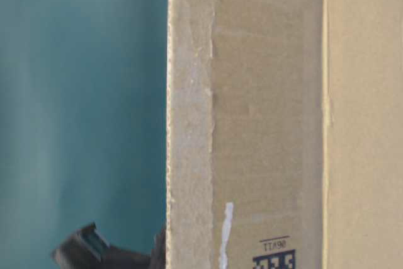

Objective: Close the cardboard box.
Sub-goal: 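Press the back flap down with the left gripper over the side flaps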

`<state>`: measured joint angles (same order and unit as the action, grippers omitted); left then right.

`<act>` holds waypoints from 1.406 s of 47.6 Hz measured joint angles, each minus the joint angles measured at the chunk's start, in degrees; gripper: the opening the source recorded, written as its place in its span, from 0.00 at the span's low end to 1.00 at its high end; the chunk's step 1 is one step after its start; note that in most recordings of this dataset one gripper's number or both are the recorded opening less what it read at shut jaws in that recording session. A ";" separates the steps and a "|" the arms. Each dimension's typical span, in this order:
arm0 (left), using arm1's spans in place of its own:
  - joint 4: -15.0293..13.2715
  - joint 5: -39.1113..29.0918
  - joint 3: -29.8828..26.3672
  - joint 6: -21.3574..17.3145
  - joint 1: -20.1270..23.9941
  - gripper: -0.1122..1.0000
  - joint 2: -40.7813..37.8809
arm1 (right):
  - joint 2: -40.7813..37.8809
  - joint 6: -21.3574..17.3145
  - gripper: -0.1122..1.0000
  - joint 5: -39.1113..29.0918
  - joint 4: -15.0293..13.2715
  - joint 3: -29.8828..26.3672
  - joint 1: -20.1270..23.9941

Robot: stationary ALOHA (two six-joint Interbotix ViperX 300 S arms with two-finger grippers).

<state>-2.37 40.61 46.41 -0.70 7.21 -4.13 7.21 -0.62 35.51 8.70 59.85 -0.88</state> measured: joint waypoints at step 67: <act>0.26 -6.86 -12.74 -5.27 6.06 0.10 -9.67 | -0.35 0.00 0.10 -0.09 0.09 -0.44 0.26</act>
<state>-2.11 33.75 33.66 -5.98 13.27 -13.80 6.86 -0.62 35.42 8.79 59.41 -0.62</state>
